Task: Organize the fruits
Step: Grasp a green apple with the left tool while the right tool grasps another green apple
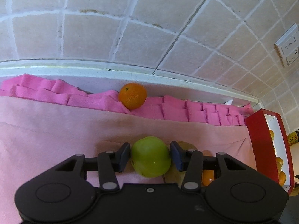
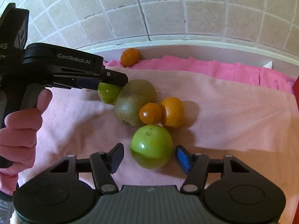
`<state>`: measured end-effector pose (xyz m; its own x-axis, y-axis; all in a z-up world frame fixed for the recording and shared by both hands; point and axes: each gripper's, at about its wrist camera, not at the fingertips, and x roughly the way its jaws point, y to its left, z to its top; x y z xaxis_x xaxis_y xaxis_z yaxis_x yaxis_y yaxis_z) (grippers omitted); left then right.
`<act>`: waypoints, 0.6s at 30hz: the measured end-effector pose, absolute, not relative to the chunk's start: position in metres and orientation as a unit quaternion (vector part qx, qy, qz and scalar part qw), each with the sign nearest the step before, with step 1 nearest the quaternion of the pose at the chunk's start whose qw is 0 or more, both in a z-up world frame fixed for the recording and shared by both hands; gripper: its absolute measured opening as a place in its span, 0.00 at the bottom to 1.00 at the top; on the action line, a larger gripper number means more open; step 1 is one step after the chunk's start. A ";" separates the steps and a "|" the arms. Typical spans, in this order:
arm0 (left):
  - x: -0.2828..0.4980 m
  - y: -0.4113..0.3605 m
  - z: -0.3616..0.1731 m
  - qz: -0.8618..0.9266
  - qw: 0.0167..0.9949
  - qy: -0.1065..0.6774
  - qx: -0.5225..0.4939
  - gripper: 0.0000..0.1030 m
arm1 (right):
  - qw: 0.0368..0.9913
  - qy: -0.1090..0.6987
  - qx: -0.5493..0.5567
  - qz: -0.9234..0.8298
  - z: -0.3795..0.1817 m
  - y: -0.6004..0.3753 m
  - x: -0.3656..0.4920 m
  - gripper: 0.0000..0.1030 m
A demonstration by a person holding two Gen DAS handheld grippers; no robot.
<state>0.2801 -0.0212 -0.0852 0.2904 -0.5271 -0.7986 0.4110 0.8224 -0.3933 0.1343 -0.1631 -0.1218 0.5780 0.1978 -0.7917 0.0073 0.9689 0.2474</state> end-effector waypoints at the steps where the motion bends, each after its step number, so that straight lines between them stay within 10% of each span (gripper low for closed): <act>1: 0.279 -0.020 -0.084 -0.292 0.803 0.517 -0.056 0.55 | 0.881 0.456 0.112 0.054 -0.122 -0.163 0.134 0.55; 18: 0.233 -0.012 -0.022 -0.310 0.832 0.458 -0.050 0.55 | 0.897 0.425 0.105 0.058 -0.095 -0.158 0.079 0.49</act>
